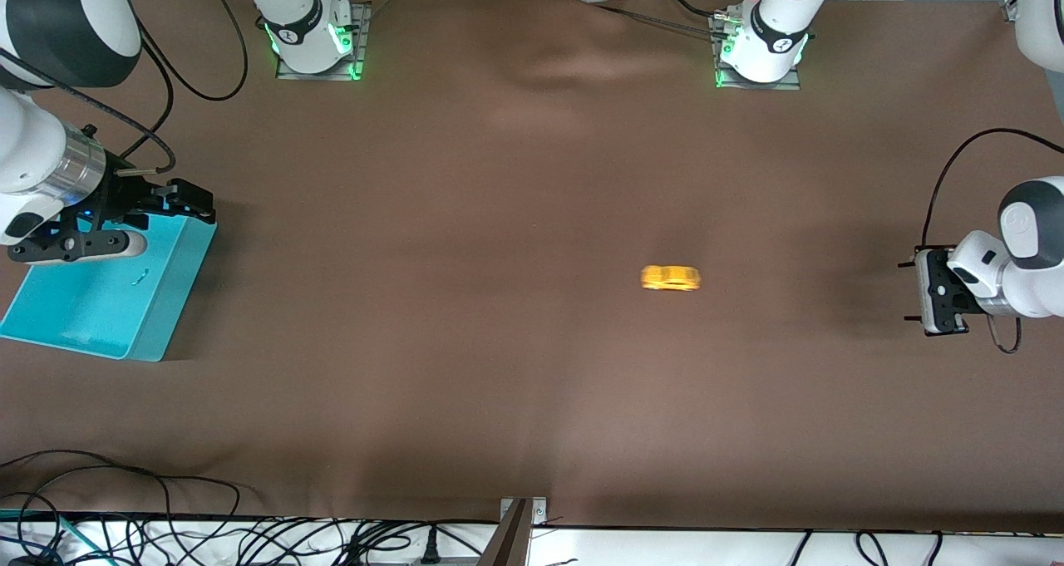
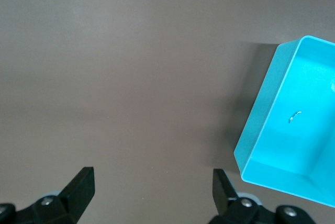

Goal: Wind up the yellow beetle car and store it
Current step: 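Lower the right gripper toward the car while the left gripper withdraws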

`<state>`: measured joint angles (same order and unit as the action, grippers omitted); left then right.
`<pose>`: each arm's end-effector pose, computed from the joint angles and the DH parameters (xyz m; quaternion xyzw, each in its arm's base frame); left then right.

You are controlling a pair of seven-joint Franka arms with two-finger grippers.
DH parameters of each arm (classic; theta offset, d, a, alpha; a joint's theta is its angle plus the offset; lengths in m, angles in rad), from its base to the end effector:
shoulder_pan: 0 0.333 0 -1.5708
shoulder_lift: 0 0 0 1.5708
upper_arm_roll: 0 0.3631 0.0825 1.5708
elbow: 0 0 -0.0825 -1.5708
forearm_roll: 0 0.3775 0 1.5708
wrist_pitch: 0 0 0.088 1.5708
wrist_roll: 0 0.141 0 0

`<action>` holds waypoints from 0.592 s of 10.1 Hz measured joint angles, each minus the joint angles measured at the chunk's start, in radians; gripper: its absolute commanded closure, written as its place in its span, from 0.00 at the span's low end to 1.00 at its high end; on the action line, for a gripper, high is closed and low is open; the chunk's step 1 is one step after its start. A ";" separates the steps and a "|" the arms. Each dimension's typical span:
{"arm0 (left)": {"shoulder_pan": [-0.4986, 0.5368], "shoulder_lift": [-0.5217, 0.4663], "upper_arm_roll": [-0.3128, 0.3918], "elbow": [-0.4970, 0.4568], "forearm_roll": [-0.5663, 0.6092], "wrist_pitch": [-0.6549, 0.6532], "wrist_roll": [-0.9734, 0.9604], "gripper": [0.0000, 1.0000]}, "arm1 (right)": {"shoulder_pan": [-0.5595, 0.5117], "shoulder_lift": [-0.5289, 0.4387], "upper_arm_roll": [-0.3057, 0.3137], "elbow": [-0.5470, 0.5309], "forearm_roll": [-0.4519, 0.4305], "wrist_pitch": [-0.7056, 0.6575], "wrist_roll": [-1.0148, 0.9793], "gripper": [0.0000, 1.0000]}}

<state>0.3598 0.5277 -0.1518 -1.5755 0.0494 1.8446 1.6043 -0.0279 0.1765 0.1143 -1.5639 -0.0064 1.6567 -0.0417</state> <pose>0.6518 0.1569 0.3289 0.7571 -0.6409 -0.0647 0.1091 0.6049 0.0462 0.5463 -0.9971 -0.0639 0.0414 0.0059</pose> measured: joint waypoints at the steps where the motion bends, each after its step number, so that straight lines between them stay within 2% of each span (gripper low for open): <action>1: 0.000 -0.034 -0.008 0.003 0.000 -0.041 -0.059 0.00 | -0.001 0.003 -0.001 0.000 0.000 0.000 -0.025 0.00; 3: -0.003 -0.099 -0.035 0.009 0.000 -0.115 -0.171 0.00 | -0.001 0.008 -0.002 0.000 0.000 0.000 -0.100 0.00; 6: -0.030 -0.124 -0.063 0.077 0.000 -0.202 -0.259 0.00 | -0.002 0.018 -0.002 -0.001 0.000 0.006 -0.232 0.00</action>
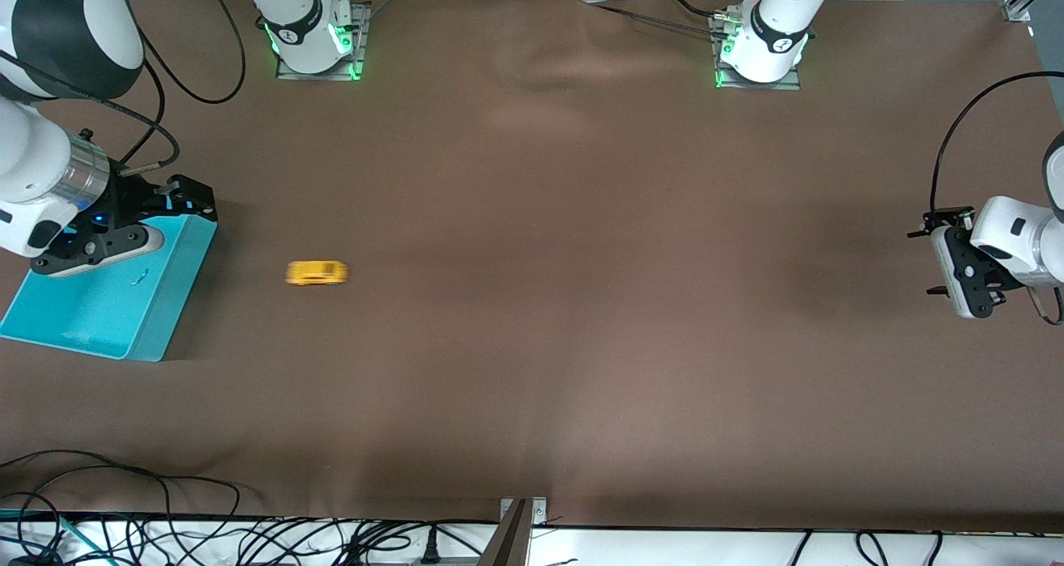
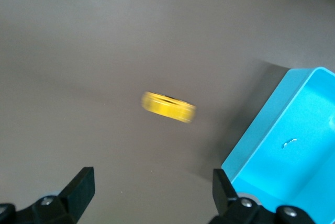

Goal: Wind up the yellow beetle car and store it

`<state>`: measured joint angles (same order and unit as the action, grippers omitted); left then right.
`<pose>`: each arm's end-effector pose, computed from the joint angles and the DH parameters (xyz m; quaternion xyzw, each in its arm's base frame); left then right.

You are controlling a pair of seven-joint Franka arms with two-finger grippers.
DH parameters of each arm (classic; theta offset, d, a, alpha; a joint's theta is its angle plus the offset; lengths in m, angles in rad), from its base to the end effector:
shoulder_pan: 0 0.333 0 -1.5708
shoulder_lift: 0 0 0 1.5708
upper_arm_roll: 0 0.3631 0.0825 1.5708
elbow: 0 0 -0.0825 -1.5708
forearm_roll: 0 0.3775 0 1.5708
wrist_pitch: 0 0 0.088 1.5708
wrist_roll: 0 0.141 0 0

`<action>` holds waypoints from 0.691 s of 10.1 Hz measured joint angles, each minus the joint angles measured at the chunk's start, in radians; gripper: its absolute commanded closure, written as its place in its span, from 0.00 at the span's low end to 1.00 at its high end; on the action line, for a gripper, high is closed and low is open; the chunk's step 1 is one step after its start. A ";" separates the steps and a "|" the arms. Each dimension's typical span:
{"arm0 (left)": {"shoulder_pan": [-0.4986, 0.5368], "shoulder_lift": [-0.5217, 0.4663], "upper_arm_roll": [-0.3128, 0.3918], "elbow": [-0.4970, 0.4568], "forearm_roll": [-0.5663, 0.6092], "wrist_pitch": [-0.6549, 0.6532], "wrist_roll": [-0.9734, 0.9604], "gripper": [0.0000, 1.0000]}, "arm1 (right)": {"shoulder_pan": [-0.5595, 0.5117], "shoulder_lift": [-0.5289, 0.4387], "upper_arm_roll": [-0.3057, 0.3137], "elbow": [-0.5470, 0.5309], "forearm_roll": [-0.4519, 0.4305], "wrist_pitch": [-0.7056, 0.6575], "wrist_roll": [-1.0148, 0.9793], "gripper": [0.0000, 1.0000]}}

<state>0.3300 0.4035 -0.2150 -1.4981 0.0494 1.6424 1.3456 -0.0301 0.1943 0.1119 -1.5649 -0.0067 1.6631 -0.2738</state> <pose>0.6428 0.1006 0.4358 0.8091 -0.5740 -0.0805 0.0968 0.6096 0.0434 0.5355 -0.9831 -0.1766 0.0465 0.0120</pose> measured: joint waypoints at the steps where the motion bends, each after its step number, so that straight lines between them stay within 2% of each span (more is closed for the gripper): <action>1: -0.019 0.000 0.000 0.019 0.000 -0.014 -0.015 0.00 | 0.000 0.002 0.000 -0.003 0.000 0.007 -0.061 0.00; 5: -0.046 0.000 -0.001 0.044 0.000 -0.043 -0.115 0.00 | -0.001 0.007 -0.002 -0.027 -0.001 0.056 -0.371 0.00; 7: -0.050 -0.001 -0.028 0.081 0.000 -0.086 -0.250 0.00 | -0.001 0.009 -0.004 -0.070 -0.002 0.108 -0.529 0.00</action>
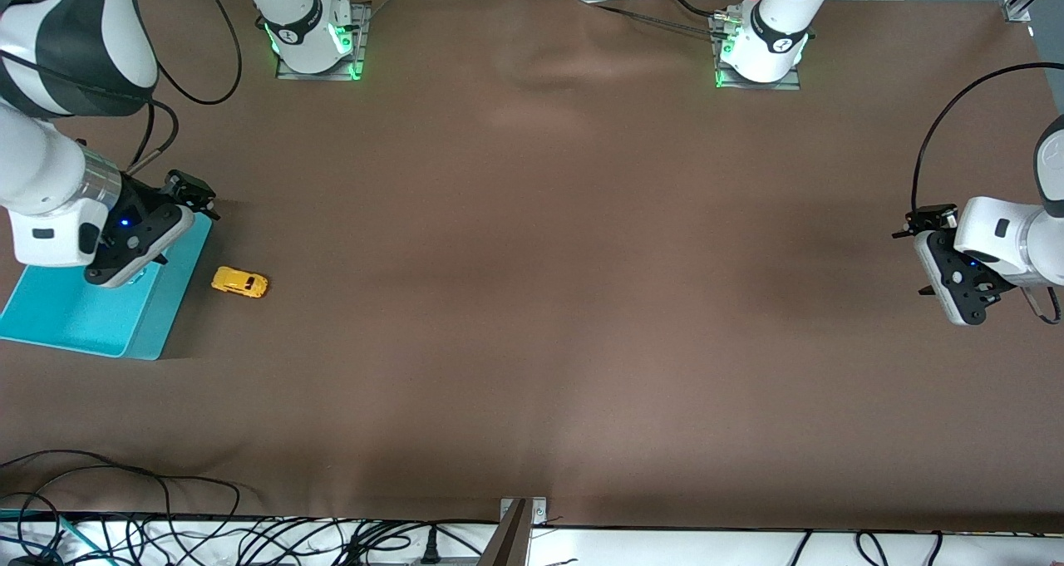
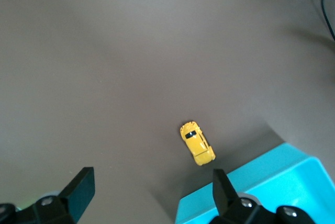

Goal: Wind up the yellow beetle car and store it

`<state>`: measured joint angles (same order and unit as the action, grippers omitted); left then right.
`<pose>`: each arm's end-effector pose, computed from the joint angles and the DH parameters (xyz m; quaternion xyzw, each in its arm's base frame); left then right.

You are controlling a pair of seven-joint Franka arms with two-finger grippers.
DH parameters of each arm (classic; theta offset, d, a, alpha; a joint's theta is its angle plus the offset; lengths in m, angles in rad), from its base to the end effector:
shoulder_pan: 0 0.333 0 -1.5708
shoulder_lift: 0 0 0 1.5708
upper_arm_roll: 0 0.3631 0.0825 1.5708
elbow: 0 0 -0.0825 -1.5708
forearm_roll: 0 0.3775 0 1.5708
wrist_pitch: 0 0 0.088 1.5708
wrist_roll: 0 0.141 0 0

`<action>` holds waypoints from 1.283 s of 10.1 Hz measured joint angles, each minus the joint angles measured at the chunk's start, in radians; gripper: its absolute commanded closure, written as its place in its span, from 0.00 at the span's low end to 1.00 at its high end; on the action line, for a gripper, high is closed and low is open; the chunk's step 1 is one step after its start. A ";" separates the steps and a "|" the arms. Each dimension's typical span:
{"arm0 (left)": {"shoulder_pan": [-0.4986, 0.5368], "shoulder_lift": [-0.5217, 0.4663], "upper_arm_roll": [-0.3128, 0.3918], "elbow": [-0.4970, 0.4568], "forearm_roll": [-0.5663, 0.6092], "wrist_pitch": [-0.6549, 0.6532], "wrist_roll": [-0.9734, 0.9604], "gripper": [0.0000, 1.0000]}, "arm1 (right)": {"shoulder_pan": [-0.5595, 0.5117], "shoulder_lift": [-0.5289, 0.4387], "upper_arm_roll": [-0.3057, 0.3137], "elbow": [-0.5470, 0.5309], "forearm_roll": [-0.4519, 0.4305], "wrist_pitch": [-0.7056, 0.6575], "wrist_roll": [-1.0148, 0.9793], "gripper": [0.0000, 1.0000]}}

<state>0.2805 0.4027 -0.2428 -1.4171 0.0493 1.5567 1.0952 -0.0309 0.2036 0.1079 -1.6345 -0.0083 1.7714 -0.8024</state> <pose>0.6492 0.0566 0.4684 0.8567 -0.4998 -0.0932 0.0871 0.6169 0.0414 0.5059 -0.9043 -0.4256 0.0282 0.0181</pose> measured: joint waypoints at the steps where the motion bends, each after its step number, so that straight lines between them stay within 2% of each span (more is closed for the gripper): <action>1: -0.002 -0.001 -0.024 0.030 0.000 -0.037 -0.101 0.00 | 0.000 0.001 -0.003 -0.022 -0.001 0.025 -0.078 0.00; 4: -0.007 -0.015 -0.110 0.088 0.000 -0.111 -0.435 0.00 | -0.003 0.010 -0.030 -0.079 -0.001 0.072 -0.289 0.00; 6: -0.035 -0.066 -0.133 0.089 0.000 -0.124 -0.625 0.00 | -0.006 0.035 -0.034 -0.086 -0.009 0.096 -0.397 0.00; 7: -0.077 -0.102 -0.113 0.083 0.000 -0.126 -0.707 0.00 | -0.007 0.052 -0.036 -0.089 -0.010 0.114 -0.451 0.00; 9: -0.208 -0.178 0.026 0.059 -0.015 -0.106 -0.808 0.00 | -0.010 0.085 -0.044 -0.127 -0.010 0.204 -0.560 0.00; 11: -0.267 -0.286 0.142 -0.092 -0.097 -0.015 -0.877 0.00 | -0.020 0.105 -0.045 -0.187 -0.011 0.302 -0.639 0.00; 13: -0.297 -0.395 0.167 -0.246 -0.108 0.057 -0.936 0.00 | -0.034 0.127 -0.046 -0.214 -0.011 0.345 -0.709 0.00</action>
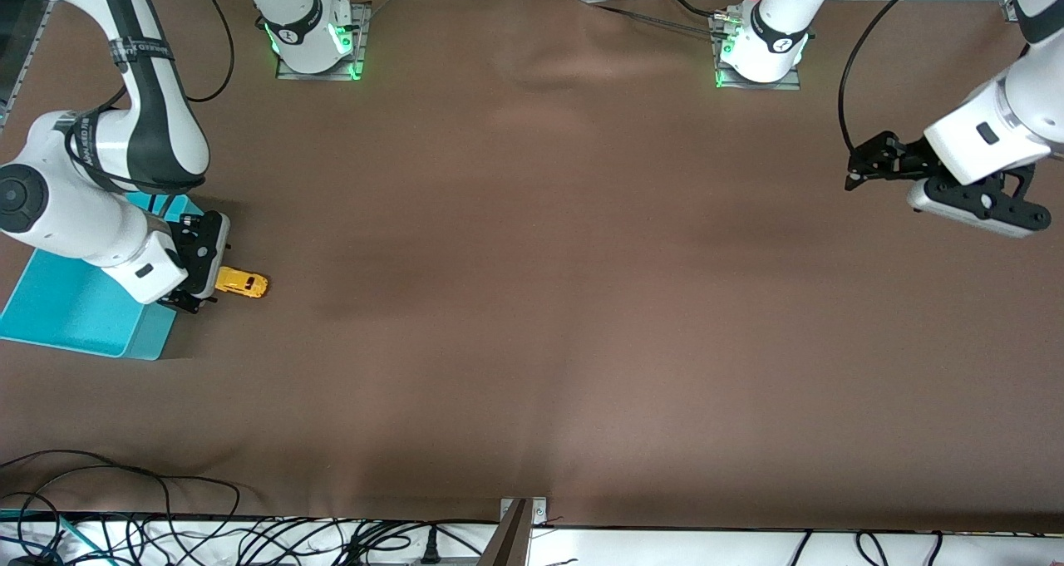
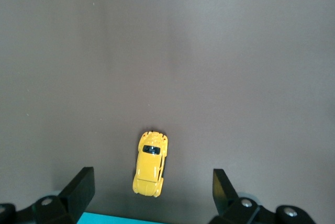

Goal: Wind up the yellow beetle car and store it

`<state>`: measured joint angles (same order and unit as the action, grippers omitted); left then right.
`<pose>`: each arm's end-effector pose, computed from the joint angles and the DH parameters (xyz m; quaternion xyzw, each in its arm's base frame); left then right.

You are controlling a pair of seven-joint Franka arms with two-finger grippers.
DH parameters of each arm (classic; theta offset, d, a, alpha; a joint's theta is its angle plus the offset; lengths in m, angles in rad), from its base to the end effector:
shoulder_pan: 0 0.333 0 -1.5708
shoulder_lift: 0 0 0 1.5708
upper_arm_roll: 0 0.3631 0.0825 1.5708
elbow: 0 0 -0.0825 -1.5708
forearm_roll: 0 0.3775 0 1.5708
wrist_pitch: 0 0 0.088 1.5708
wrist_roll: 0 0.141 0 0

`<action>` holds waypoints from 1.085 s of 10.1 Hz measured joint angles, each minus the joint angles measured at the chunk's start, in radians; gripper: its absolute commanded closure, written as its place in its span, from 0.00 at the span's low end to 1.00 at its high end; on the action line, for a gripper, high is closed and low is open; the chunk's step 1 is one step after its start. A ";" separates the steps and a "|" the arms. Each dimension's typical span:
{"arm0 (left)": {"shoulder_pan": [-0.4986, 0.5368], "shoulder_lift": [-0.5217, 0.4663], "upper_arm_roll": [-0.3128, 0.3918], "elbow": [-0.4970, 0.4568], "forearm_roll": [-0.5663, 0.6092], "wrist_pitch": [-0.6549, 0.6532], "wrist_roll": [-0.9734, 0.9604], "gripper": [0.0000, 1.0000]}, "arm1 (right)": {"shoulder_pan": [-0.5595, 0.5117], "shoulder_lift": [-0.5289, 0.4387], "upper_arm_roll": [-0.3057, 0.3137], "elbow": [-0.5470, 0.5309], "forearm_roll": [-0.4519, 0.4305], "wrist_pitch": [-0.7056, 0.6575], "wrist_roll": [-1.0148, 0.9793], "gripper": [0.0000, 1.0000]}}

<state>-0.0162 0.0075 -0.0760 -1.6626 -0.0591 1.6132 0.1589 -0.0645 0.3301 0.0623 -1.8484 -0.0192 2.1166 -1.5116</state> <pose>0.5458 -0.0585 0.5946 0.9915 -0.1230 -0.0274 0.0307 0.6318 -0.0054 0.3561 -0.7255 -0.6876 0.0208 0.0225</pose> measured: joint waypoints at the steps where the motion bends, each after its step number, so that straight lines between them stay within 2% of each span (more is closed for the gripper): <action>1: -0.008 -0.032 0.000 -0.027 0.000 0.004 -0.014 0.00 | -0.004 0.011 0.000 -0.008 0.000 0.009 -0.021 0.00; 6: -0.009 -0.053 0.010 -0.010 0.000 -0.044 -0.021 0.00 | -0.023 0.057 0.000 -0.064 0.000 0.053 -0.035 0.00; 11: -0.008 -0.053 0.013 -0.009 0.012 -0.048 -0.034 0.00 | -0.034 0.085 -0.001 -0.134 -0.039 0.181 -0.057 0.00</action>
<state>-0.0245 -0.0451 -0.0630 -1.6712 -0.0473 1.5655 0.1254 -0.0982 0.4149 0.0613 -1.9823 -0.0583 2.2972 -1.5684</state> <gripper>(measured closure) 0.000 0.000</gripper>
